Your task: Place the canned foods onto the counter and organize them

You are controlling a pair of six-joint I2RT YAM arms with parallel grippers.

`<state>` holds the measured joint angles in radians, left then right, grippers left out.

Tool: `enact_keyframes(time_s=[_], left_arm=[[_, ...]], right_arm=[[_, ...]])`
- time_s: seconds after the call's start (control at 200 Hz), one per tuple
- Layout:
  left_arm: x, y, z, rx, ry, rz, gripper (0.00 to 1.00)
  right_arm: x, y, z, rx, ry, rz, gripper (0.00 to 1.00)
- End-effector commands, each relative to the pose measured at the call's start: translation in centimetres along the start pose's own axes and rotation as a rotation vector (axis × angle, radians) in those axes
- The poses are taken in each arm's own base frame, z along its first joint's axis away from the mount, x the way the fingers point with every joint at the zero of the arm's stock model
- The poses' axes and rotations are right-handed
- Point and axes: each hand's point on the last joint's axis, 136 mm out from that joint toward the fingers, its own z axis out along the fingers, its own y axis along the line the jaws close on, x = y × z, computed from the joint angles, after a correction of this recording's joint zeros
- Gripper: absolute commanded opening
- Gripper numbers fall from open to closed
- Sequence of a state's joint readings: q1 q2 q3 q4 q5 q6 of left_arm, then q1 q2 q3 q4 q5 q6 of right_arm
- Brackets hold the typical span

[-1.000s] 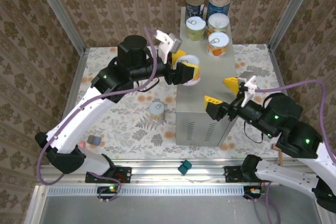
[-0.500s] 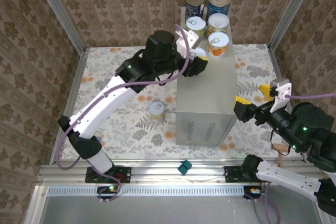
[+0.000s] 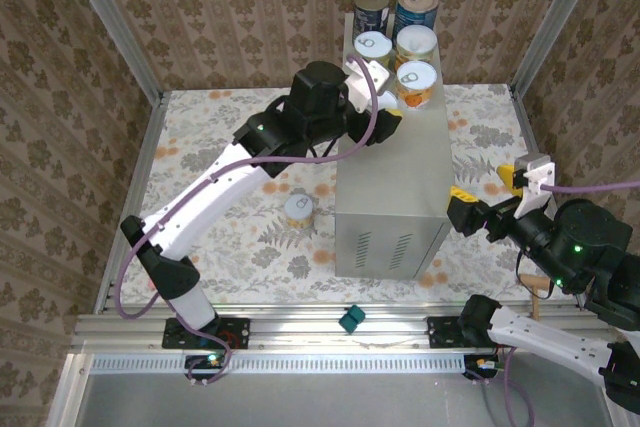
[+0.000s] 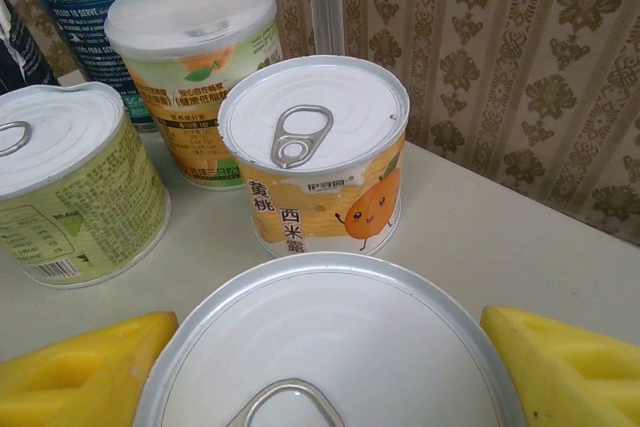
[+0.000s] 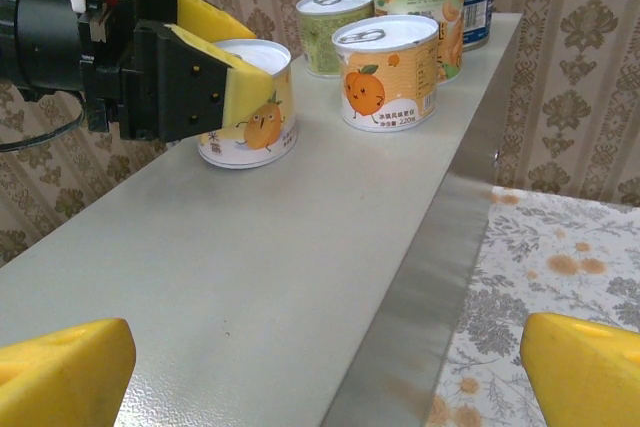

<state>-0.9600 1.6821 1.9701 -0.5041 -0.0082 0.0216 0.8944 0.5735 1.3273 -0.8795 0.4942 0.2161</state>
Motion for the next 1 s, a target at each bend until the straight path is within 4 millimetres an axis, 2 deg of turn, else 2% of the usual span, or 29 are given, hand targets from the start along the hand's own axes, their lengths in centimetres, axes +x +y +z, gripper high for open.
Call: enact_keyframes(time_s=[0.0, 0.31, 0.49, 0.685, 0.995], left_arm=[[-2.6, -0.1, -1.1, 0.011, -0.106, 0.008, 0.73], [-1.7, 0.1, -2.7, 0.004, -0.1, -0.003, 0.9], [-1.1, -0.4, -3.6, 0.044, -0.099, -0.01, 0.95], [0.0, -0.4, -2.6, 0.07, -0.071, -0.044, 0.97], [0.8, 0.1, -1.0, 0.053, -0.062, -0.065, 1.0]], right_arm=[[0.1, -0.6, -0.3, 0.021, -0.013, 0.003, 1.0], [0.0, 0.0, 0.0, -0.004, -0.016, 0.013, 1.0], [0.0, 0.4, 0.5, -0.012, -0.011, 0.013, 1.0], [-0.1, 0.7, 0.7, -0.02, -0.009, 0.015, 1.0], [-0.2, 0.8, 0.7, -0.025, -0.009, 0.009, 1.0]])
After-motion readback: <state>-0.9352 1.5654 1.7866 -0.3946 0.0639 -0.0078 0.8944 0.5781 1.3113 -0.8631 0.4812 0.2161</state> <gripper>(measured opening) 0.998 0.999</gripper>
